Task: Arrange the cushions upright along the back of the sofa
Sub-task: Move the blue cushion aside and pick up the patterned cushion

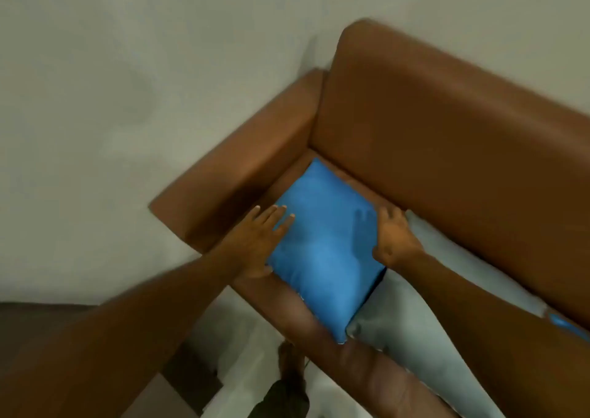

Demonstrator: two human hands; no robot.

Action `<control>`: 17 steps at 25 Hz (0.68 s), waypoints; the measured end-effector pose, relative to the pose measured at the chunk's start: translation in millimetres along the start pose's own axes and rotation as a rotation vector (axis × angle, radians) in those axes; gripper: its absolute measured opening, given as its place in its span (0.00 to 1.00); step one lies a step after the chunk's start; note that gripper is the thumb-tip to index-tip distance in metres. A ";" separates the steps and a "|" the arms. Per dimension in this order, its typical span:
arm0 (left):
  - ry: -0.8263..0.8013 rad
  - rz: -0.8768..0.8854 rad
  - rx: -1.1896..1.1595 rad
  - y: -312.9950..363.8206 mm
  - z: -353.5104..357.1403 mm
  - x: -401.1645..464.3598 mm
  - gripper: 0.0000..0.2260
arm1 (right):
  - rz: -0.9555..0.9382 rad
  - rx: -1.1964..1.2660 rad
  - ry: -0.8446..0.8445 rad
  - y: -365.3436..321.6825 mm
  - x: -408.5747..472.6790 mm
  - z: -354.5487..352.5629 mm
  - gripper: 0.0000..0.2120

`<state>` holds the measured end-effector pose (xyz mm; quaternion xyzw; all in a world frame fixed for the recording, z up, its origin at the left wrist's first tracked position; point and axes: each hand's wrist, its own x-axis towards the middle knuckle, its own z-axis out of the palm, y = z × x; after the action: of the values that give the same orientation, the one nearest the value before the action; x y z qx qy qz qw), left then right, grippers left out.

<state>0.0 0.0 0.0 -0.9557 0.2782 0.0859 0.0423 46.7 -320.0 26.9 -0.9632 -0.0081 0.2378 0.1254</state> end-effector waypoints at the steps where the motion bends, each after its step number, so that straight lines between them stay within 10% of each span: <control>1: -0.073 0.007 0.008 -3.7 25.5 3.1 0.56 | 0.052 0.028 -0.078 8.3 13.1 23.6 0.43; 7: -0.062 0.020 -0.027 -22.7 111.8 23.0 0.57 | 0.164 -0.046 -0.153 79.4 67.1 96.9 0.59; 17: 0.047 -0.072 -0.416 -32.0 119.2 40.1 0.45 | 0.015 0.083 -0.042 117.4 105.3 108.5 0.54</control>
<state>33.8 21.3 -123.5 -0.9550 0.2208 0.1175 -0.1596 85.0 -399.9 -142.7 -0.9520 0.0064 0.2591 0.1631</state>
